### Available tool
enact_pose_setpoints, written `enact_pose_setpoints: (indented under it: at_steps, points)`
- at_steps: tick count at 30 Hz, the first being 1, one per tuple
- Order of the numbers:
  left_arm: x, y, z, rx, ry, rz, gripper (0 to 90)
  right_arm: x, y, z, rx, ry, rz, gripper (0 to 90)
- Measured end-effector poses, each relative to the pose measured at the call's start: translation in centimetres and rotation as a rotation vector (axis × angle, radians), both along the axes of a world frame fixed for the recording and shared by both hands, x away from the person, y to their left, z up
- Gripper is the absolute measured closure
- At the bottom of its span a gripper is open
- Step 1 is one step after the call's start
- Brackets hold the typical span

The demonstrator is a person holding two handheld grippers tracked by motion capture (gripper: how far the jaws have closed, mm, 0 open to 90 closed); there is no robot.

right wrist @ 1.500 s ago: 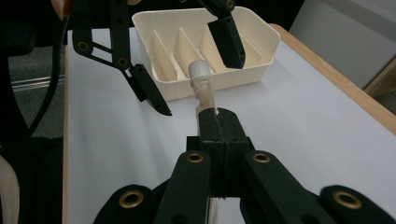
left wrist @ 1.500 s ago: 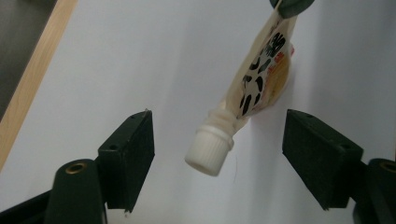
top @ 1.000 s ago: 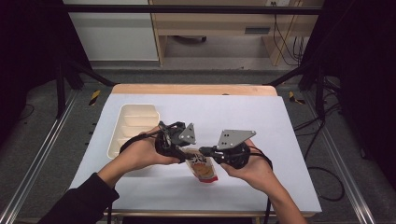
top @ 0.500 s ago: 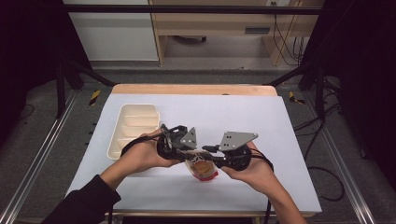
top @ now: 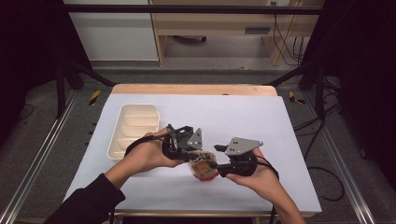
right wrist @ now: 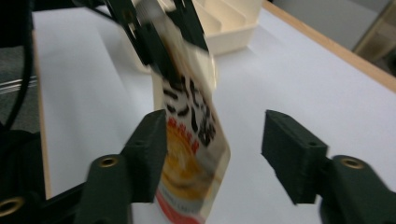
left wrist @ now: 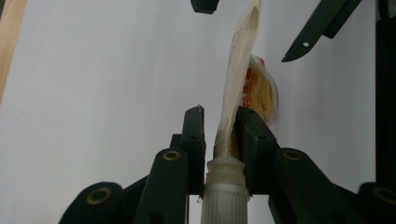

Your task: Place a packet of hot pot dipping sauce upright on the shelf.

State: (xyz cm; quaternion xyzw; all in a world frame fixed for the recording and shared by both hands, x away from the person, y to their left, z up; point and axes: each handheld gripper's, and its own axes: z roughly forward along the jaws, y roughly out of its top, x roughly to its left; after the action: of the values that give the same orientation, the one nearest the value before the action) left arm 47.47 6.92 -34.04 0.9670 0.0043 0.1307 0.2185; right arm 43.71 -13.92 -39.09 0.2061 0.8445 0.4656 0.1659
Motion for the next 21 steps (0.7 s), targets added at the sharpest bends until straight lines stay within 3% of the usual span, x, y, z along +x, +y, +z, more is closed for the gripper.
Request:
enact_pose_setpoints:
  at_steps: [6,8,12,16,21]
  points:
    - [0.3,-1.3,0.4,0.046,0.009,-0.009,73.9,-0.6,-1.3,-2.9,-0.056,0.024,-0.100,17.9]
    - [0.3,-1.9,0.6,0.071,0.005,-0.015,73.9,-0.5,-1.7,-3.7,-0.068,0.080,-0.130,10.9]
    - [0.3,-2.8,1.0,0.100,0.002,-0.034,74.0,-0.5,-2.6,-4.6,-0.077,0.101,-0.148,5.9]
    - [0.3,-3.4,1.4,0.134,-0.009,-0.046,74.2,-0.1,-3.3,-4.8,-0.063,0.128,-0.205,7.2]
    - [0.4,-3.6,1.9,0.165,-0.025,-0.052,74.3,0.1,-3.8,-4.8,-0.060,0.132,-0.215,6.9]
